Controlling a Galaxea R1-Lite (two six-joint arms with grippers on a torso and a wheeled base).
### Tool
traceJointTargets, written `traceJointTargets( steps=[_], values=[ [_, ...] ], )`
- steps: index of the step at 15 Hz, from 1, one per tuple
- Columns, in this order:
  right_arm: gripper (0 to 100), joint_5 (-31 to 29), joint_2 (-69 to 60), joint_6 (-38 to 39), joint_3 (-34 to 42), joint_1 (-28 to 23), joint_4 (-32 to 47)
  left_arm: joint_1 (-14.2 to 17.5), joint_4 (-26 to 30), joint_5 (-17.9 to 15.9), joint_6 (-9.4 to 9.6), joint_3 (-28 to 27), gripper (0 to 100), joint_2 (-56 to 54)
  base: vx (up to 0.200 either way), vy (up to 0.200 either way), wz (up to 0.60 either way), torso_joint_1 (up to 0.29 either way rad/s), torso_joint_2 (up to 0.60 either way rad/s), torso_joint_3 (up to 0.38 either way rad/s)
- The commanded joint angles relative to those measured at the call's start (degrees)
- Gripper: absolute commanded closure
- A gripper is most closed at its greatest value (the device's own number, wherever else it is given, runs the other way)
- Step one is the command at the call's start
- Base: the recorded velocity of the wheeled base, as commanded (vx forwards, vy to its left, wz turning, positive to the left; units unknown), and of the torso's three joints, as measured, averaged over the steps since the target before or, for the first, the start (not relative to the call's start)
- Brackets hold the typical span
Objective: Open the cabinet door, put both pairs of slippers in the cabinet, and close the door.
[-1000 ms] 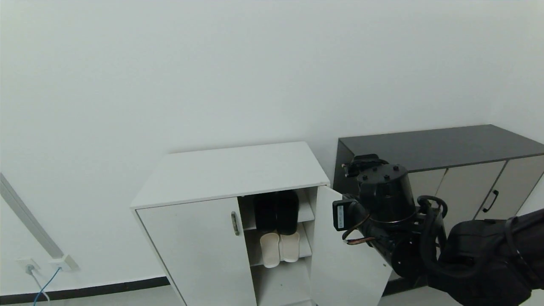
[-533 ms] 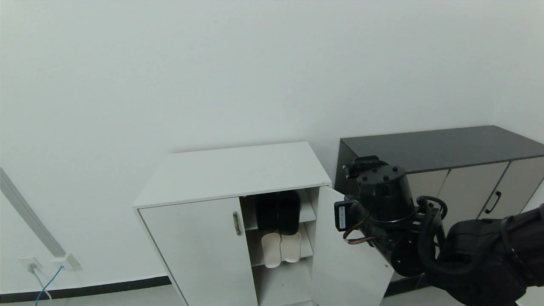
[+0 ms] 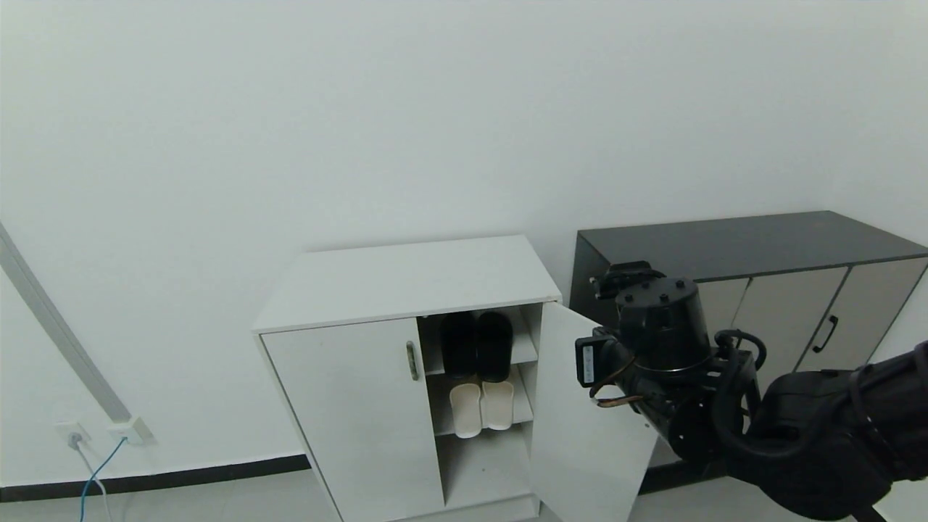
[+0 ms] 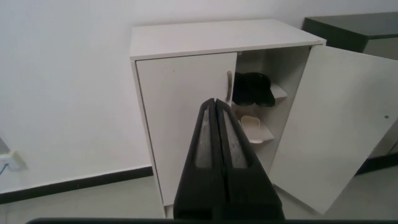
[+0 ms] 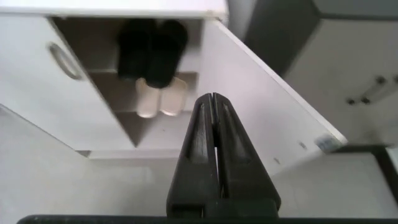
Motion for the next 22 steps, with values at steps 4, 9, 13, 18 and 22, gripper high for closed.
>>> traceJointTargets(
  steps=[4, 9, 13, 18, 22],
  values=[
    [100, 1.79, 4.53, -0.74, -2.62, -9.48, -2.23, 0.09, 0.04, -0.01, 0.01, 0.02, 100, 0.05, 0.000, 0.000, 0.00, 0.000, 0.00, 0.000],
    [100, 8.47, 9.80, -0.38, -6.92, -18.45, -2.23, 0.09, 0.04, -0.01, 0.01, 0.02, 100, 0.05, 0.000, 0.000, 0.00, 0.000, 0.00, 0.000],
    [100, 11.46, 15.43, -0.21, -9.82, -23.02, -3.20, 0.09, -0.05, -0.01, 0.01, 0.02, 100, 0.05, 0.000, 0.000, 0.00, 0.000, 0.00, 0.000],
    [100, 13.57, 18.24, 0.49, -10.70, -24.69, -3.28, 0.09, 0.04, -0.01, 0.01, 0.02, 100, 0.05, 0.000, 0.000, 0.00, 0.000, 0.00, 0.000],
    [100, 13.66, 19.47, 0.49, -10.88, -24.69, -3.28, 0.09, -0.05, -0.01, 0.01, 0.02, 100, 0.05, 0.000, 0.000, 0.00, 0.000, 0.00, 0.000]
  ],
)
